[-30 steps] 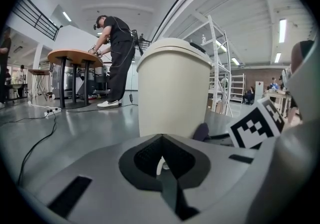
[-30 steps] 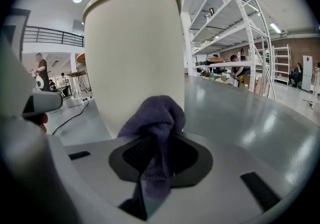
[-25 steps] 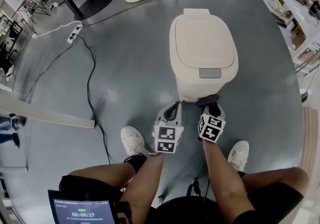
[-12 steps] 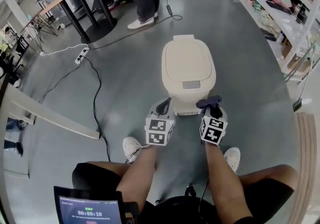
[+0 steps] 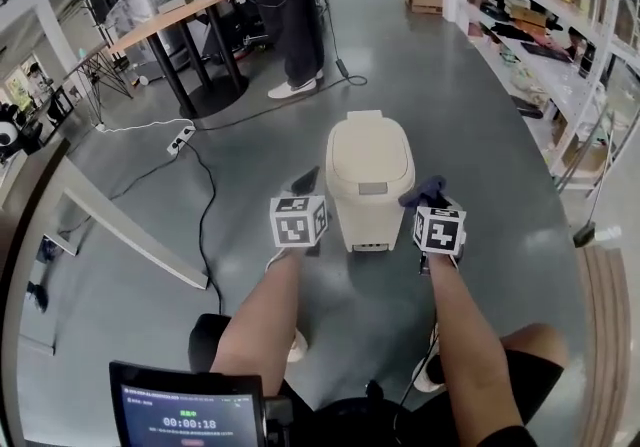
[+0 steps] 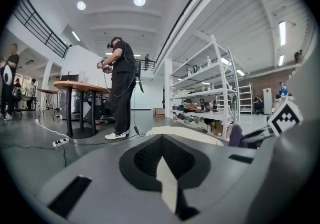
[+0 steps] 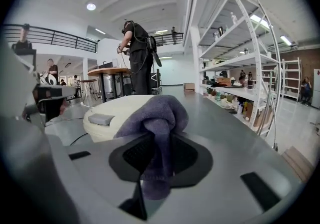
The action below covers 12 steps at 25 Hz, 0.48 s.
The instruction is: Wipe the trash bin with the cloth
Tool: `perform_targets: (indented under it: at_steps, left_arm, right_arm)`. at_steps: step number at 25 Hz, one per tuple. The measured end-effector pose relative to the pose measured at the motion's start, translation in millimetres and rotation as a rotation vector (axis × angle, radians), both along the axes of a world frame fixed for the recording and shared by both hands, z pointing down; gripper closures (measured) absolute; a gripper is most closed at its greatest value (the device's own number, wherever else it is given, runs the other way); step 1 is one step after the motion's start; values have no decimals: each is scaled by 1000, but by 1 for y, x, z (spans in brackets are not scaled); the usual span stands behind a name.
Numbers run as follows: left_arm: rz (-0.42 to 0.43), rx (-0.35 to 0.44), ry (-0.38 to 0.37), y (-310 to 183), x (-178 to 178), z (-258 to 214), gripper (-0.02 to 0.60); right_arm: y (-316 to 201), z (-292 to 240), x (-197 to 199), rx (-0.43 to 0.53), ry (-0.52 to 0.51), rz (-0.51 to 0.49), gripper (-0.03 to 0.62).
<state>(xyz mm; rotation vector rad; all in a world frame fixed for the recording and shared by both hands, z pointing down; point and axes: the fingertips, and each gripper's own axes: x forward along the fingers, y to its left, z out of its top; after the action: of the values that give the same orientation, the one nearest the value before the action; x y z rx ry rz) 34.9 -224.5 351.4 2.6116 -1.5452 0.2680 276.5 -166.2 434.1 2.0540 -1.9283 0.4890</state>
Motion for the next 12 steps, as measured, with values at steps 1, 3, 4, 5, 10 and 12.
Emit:
perform_targets:
  at_steps: [1,3,4,5,10,12]
  left_arm:
    - [5,6,-5,0,4,-13,584]
    - [17,12,-33,2,11,-37,584]
    - [16,16,-49,3,12,-48,584]
    - [10,25,-54,4,12,-63,584]
    - [-6,61,29,17,47,-133,584]
    - [11,48,32,27,75,-139,584]
  right_arm:
    - [-2,-11,2,8,7,-8,513]
    - [-4,-30,5,17,17,-22,513]
    - [-5,-40,6,20,19,-31,513]
    - [-5,-50,6,24,19,-43,513]
    - [-12,-83,9,29,-9,-103,513]
    - [-15,-84,13,19,-48,-118,513]
